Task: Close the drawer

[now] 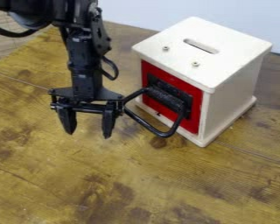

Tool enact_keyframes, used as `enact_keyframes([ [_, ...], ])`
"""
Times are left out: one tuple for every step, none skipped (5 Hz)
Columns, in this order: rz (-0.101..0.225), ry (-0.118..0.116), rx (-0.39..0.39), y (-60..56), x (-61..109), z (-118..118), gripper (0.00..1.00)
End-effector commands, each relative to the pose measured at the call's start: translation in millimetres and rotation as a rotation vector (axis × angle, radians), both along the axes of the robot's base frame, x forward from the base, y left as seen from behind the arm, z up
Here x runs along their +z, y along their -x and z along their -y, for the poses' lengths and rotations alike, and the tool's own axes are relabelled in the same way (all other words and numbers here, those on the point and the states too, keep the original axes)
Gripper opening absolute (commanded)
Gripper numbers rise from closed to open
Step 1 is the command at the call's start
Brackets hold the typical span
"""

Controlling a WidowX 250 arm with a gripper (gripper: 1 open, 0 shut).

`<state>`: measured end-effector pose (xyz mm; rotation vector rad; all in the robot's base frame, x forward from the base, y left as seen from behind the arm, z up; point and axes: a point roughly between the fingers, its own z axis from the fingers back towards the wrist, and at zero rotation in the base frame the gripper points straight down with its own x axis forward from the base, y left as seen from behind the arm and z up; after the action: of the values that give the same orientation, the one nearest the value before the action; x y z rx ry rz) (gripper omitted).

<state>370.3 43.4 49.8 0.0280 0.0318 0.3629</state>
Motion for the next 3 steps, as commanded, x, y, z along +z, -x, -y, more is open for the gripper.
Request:
enact_keyframes([
  [0.113, -0.01, -0.015, -4.8, 38.6, 2.6, 1.0],
  [0.119, -0.008, -0.02, -5.5, 39.2, 3.7, 1.0],
  [0.127, -0.007, -0.022, -4.8, 39.8, 4.4, 1.0],
])
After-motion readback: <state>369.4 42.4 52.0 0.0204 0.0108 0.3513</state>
